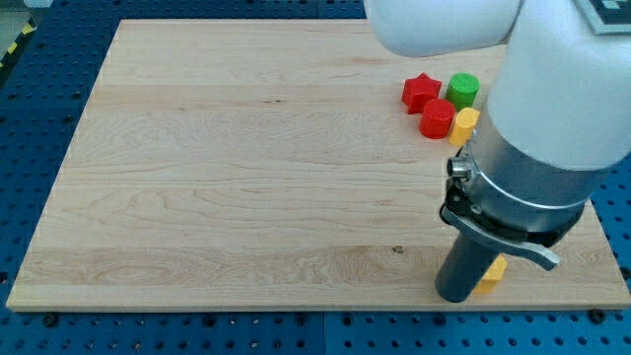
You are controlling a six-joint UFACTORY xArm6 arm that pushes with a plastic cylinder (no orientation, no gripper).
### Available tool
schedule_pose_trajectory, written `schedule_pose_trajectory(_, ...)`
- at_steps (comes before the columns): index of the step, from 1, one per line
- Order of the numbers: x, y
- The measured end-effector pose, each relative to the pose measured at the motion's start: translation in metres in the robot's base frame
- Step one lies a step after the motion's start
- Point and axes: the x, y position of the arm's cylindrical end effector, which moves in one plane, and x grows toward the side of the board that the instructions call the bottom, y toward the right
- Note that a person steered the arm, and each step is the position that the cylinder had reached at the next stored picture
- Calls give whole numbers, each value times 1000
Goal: Push the yellow hexagon towards the bottom right
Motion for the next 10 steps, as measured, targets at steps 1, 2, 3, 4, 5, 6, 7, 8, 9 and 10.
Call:
schedule_pose_trajectory(1,0,14)
schedule_pose_trajectory(2,-1,41)
schedule_pose_trajectory(3,-8,55)
schedule_pose_trajectory(4,-14,58)
schedule_pose_trajectory(5,-24,30)
schedule_pose_trajectory(6,-40,25)
schedule_pose_trajectory(7,-38,46)
schedule_pose_trajectory(8,-38,71)
schedule_pose_trajectory(9,-38,77)
schedule_pose_trajectory(10,-38,28)
